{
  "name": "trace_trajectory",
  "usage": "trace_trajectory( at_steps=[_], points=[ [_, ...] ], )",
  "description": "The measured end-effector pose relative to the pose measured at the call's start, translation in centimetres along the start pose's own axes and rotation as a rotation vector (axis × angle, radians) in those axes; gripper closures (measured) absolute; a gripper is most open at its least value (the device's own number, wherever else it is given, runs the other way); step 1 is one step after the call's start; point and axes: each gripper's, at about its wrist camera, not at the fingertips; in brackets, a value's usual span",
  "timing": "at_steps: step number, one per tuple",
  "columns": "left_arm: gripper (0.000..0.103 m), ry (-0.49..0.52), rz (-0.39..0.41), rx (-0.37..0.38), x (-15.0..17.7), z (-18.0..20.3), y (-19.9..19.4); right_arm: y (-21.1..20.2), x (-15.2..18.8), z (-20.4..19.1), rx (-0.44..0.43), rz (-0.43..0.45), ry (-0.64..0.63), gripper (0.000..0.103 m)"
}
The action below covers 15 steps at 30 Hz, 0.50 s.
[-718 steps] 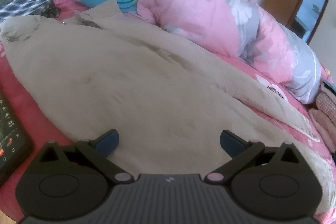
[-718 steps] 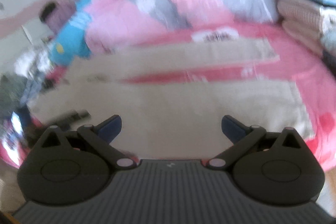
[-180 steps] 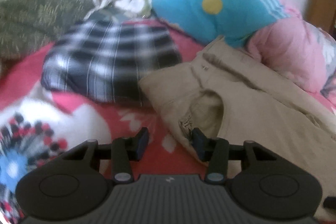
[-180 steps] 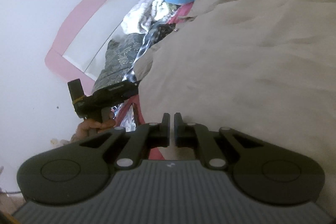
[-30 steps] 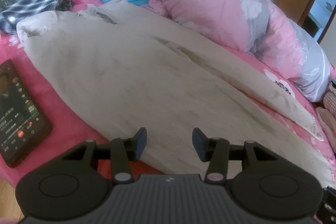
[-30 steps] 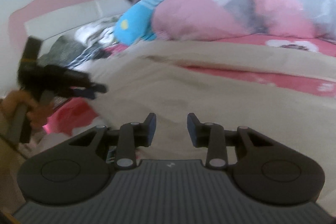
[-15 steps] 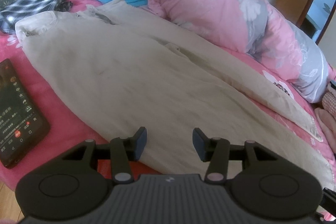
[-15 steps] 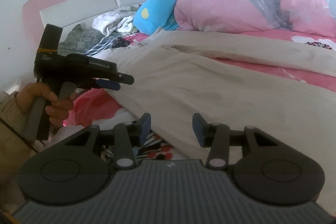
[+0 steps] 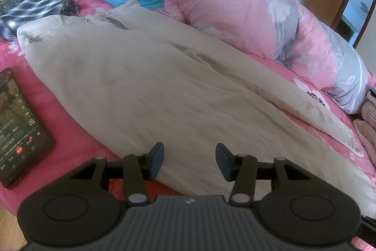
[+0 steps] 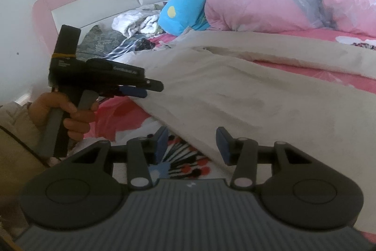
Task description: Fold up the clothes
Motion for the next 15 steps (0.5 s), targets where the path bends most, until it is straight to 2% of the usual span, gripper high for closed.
trace_trajectory(
  at_steps=[8,15],
  points=[
    [0.053,0.006,0.006,-0.014,0.2,0.3,-0.4,0.3,0.2,0.1,-0.065,-0.022,0.054,0.058],
    [0.053,-0.002,-0.012,-0.018,0.1,0.0,-1.8,2.0,-0.1,0.0,-0.193,-0.098,0.231,0.058]
  ],
)
Point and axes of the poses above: each gripper's, at about its wrist camera, not at the fingertips, and y roughly the way its jaws point, z to its right, x to its underside, and after that the axes turned 15 degrees about y, right-handed
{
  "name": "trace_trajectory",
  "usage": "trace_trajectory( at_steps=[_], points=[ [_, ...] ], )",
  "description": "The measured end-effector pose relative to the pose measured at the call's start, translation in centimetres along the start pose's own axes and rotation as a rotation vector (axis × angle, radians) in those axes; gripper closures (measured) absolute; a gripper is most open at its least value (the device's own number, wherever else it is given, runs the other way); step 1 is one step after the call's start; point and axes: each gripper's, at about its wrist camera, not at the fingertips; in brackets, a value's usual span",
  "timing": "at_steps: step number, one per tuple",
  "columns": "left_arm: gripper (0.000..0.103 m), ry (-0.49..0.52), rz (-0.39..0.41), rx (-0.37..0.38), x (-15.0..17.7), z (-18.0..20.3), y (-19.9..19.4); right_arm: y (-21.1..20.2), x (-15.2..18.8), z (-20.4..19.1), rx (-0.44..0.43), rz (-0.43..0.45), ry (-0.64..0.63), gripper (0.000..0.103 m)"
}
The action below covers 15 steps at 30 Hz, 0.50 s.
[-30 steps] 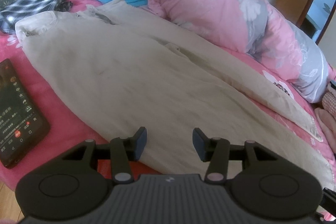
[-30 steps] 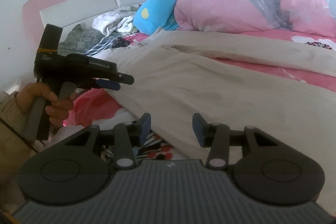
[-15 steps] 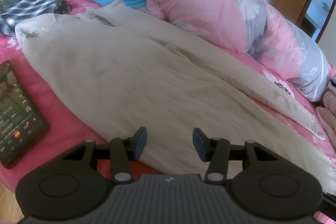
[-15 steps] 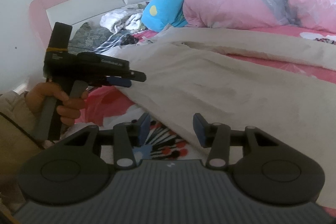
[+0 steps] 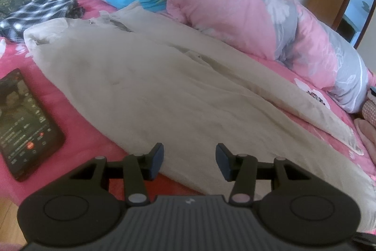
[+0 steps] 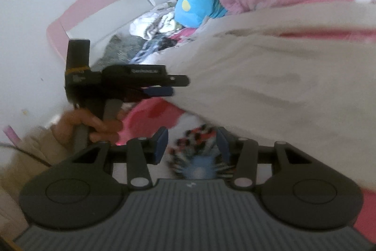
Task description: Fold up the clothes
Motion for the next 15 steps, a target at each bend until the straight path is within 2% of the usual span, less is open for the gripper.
trace_trajectory(
  at_steps=[7,11,15],
  points=[
    [0.053,-0.052,0.019,-0.037,-1.1,-2.6,-2.3,3.6,-1.2,-0.3,-0.097,-0.074,0.199,0.058],
    [0.053,-0.121,0.051,-0.065,-2.4,-5.7,-3.7,5.7,-1.9,1.6,-0.125,-0.119,0.468,0.058],
    [0.053,-0.205,0.089,-0.105,-4.3,-10.9,-5.6,7.4,-1.8,3.4,-0.112,-0.155,0.720,0.058]
  ],
)
Point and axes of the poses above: each gripper's, at about its wrist camera, not at the fingertips, and y roughly the way its jaws point, z to its right, x to its underside, and after that the axes turned 15 degrees about y, right-handed
